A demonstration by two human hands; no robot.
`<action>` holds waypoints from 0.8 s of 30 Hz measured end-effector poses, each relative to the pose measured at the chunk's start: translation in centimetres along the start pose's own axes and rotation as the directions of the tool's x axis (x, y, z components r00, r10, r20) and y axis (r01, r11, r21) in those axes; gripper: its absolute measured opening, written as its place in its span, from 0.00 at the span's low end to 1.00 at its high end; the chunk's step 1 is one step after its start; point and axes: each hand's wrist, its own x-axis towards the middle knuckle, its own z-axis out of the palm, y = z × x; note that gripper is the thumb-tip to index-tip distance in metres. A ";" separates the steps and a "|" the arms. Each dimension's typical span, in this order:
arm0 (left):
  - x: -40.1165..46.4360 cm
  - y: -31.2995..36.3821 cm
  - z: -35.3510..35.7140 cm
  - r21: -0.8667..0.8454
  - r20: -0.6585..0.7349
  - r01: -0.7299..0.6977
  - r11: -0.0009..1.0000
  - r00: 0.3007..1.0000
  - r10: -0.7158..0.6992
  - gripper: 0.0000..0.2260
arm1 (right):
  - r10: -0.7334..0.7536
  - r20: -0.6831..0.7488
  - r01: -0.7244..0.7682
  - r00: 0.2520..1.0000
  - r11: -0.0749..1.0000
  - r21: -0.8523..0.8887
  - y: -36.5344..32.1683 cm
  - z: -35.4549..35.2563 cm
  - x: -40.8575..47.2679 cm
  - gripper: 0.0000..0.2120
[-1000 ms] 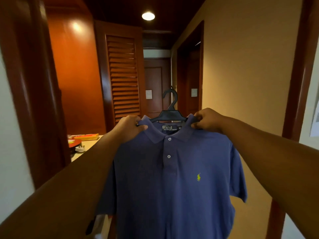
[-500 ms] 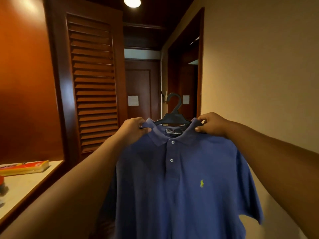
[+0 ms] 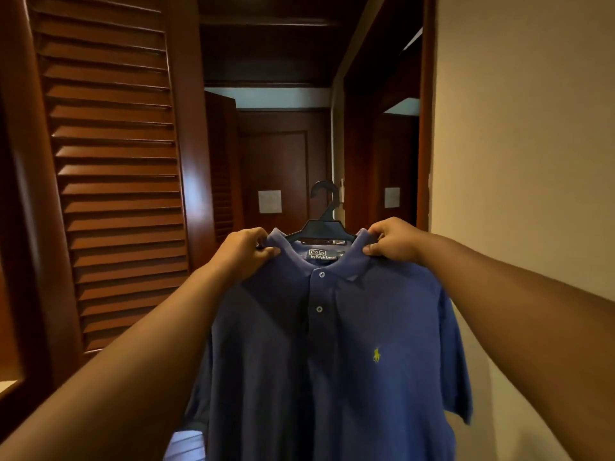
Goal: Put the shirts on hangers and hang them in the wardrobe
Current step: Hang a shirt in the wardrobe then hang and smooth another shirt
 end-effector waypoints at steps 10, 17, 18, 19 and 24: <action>13.9 -3.6 7.8 0.091 -0.033 0.058 0.994 0.998 -0.055 0.13 | -0.060 0.035 0.060 0.998 0.998 -0.002 7.7 1.5 18.0 0.08; 24.1 -9.7 12.1 0.145 -0.073 0.090 0.985 0.994 -0.080 0.12 | -0.143 0.062 0.145 0.988 0.989 -0.027 10.1 4.2 30.8 0.03; 25.9 -10.6 12.4 0.149 -0.072 0.093 0.984 0.994 -0.083 0.12 | -0.150 0.060 0.152 0.987 0.988 -0.027 10.2 4.5 32.7 0.01; 27.6 -11.5 12.8 0.153 -0.070 0.100 0.983 0.993 -0.091 0.13 | -0.158 0.062 0.160 0.986 0.987 -0.030 10.4 4.9 34.6 0.01; 34.8 -15.6 14.5 0.171 -0.081 0.116 0.978 0.991 -0.103 0.12 | -0.193 0.064 0.196 0.979 0.980 -0.041 11.5 7.0 43.6 0.04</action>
